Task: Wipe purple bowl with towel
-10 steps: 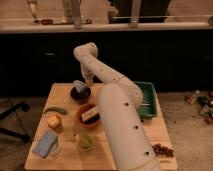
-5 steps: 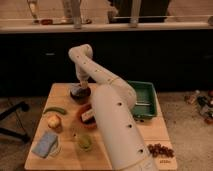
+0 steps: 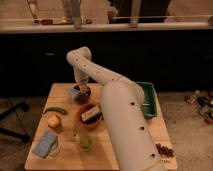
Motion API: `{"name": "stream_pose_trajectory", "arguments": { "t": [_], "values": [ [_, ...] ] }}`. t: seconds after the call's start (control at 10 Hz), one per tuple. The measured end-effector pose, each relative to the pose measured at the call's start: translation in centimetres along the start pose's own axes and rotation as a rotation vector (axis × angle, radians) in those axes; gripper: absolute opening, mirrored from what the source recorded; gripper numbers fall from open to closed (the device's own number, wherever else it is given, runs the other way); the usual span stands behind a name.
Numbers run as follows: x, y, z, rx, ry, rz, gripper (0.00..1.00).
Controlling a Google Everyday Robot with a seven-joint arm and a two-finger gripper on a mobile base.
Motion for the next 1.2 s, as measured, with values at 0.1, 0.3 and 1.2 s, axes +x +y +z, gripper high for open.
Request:
{"name": "stream_pose_trajectory", "arguments": {
  "t": [0.1,0.3,1.2],
  "values": [
    [0.0,0.4,0.1,-0.005,-0.001,0.003,0.00],
    [2.0,1.4,0.0,-0.010,0.011,0.044,0.00],
    [5.0,-1.5,-0.4,0.048,0.015,0.101,0.00]
  ]
}}
